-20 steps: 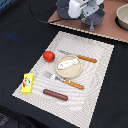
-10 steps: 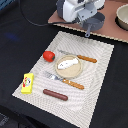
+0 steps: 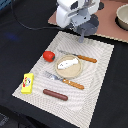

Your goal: Interact with the objects in diverse but meaningful ways.

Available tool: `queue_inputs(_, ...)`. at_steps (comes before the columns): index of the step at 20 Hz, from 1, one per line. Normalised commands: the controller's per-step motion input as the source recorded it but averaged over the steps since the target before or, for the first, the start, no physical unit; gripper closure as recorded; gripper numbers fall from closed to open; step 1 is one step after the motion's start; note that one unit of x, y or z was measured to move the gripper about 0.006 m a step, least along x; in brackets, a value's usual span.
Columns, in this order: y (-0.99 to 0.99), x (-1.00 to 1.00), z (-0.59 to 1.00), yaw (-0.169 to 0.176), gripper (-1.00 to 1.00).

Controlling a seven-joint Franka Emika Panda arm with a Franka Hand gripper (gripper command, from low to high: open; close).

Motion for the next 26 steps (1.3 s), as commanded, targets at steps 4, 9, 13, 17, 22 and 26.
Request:
queue_inputs(4, -0.45, -0.58, 0.13, 0.001, 1.0)
queue_inputs(9, -0.51, -0.61, 0.03, 0.0, 1.0)
queue_inputs(13, -0.41, -0.83, -0.08, 0.0, 1.0)
queue_inputs(17, -0.07, -0.99, 0.0, 0.0, 1.0)
queue_inputs(22, 0.0, -1.0, -0.07, 0.0, 1.0)
queue_inputs(26, 0.0, -1.0, -0.15, 0.008, 1.0)
